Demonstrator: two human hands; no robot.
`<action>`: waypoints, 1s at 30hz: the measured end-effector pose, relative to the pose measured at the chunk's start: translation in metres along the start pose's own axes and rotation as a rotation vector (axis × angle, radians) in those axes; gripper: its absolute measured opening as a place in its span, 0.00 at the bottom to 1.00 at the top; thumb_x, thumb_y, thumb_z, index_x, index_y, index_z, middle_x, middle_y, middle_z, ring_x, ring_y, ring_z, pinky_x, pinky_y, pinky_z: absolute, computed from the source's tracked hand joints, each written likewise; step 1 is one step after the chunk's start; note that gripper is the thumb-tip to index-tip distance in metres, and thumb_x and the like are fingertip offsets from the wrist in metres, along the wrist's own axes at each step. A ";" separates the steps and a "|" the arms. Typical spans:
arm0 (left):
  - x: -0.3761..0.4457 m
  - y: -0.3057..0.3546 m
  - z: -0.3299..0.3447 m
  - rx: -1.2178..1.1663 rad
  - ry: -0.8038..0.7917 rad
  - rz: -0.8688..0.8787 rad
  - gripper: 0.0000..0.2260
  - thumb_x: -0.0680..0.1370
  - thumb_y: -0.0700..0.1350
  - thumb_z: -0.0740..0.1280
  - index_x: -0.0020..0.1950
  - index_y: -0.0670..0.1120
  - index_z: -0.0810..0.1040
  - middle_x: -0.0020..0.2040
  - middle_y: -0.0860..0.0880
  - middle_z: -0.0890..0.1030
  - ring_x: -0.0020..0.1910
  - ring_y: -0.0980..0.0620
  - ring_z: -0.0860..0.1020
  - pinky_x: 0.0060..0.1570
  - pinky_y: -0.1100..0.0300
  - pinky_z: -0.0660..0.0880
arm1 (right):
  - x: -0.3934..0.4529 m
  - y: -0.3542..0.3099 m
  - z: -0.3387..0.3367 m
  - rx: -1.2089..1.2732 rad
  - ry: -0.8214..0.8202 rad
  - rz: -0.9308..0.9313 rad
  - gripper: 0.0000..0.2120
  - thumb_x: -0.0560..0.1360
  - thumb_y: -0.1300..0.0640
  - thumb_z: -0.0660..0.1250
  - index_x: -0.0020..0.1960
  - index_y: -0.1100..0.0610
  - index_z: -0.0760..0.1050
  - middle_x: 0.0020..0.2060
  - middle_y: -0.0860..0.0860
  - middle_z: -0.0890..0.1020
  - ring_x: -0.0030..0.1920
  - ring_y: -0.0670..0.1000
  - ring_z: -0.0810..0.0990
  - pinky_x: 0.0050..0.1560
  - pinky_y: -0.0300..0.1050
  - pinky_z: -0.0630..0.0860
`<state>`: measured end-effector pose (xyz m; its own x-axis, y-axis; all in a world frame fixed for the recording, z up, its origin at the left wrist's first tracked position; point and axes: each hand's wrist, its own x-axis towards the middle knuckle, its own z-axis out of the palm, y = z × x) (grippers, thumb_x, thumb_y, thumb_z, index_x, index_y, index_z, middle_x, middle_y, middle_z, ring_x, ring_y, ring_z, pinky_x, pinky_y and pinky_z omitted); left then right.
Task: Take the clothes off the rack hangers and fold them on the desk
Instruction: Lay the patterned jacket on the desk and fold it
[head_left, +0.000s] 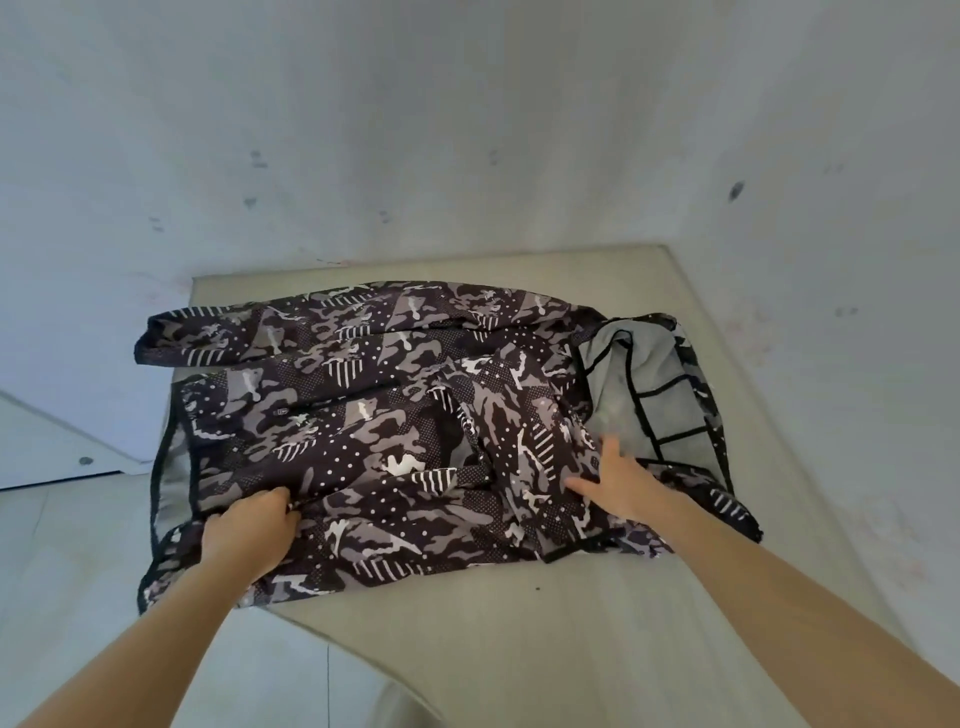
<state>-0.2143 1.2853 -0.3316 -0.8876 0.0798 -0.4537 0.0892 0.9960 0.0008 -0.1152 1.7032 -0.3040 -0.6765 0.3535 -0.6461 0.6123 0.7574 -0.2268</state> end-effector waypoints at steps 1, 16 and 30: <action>0.005 0.001 -0.002 -0.008 0.000 0.007 0.08 0.81 0.53 0.57 0.51 0.52 0.72 0.54 0.51 0.80 0.53 0.47 0.78 0.55 0.49 0.75 | -0.001 0.009 0.002 0.024 -0.036 0.020 0.39 0.76 0.38 0.63 0.74 0.61 0.52 0.71 0.61 0.66 0.68 0.60 0.70 0.67 0.53 0.69; 0.008 0.160 -0.041 -0.455 -0.022 0.287 0.09 0.80 0.47 0.64 0.59 0.47 0.77 0.52 0.52 0.79 0.51 0.55 0.76 0.50 0.60 0.74 | -0.015 0.028 -0.031 0.312 -0.387 0.231 0.35 0.75 0.42 0.68 0.74 0.56 0.59 0.69 0.57 0.71 0.52 0.54 0.79 0.51 0.49 0.81; 0.051 0.271 -0.059 -0.861 -0.179 0.356 0.04 0.80 0.39 0.64 0.54 0.45 0.73 0.58 0.48 0.77 0.57 0.47 0.76 0.61 0.52 0.73 | 0.005 0.026 -0.055 0.943 -0.336 0.041 0.13 0.79 0.54 0.65 0.63 0.53 0.73 0.55 0.52 0.83 0.52 0.54 0.84 0.49 0.47 0.80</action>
<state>-0.2623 1.5619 -0.3020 -0.7836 0.4483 -0.4300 -0.0860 0.6072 0.7899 -0.1249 1.7550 -0.2732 -0.5860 0.0854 -0.8058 0.8053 -0.0484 -0.5908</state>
